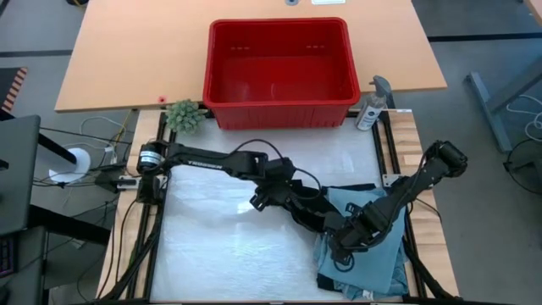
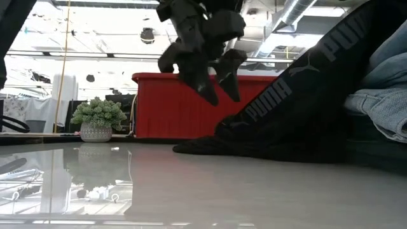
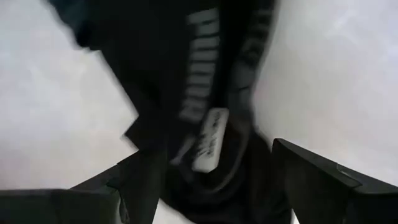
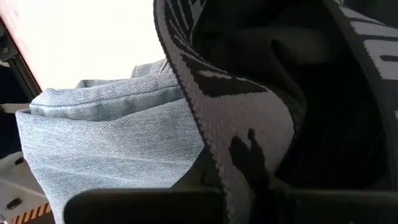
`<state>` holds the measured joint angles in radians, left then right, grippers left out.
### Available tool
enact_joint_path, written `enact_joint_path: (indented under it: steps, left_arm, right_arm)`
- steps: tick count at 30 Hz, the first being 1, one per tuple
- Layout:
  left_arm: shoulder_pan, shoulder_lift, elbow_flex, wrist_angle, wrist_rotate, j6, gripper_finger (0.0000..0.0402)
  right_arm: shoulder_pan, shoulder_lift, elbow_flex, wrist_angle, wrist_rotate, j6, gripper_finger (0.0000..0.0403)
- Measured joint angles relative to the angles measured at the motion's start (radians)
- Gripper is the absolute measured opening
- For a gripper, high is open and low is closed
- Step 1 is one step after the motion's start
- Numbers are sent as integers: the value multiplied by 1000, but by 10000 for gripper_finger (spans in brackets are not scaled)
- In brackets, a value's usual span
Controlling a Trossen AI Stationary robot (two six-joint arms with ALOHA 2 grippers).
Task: Fold Laundry from Bin
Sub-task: Fold the black boxer
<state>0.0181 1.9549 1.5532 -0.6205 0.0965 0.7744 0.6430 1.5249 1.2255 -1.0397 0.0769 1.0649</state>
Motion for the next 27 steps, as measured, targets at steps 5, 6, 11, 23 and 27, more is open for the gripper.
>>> enact_joint_path:
  steps: [5,6,11,23,27]
  left_arm:
    - [-24,-79,-1,-22,-26,-67,279]
    - [-26,-105,-4,-22,-24,-86,279]
    - [-10,-276,-132,48,-22,-192,278]
    - [-54,-567,-858,1087,-147,-333,278]
    - [-74,-504,-882,1134,-78,-246,278]
  right_arm:
    - [6,0,0,-3,0,-3,16]
    - [5,0,0,-3,0,-4,16]
    - [5,0,0,-4,0,-28,16]
    - [5,0,0,-6,0,-38,16]
    - [-5,0,-1,-8,-1,-44,16]
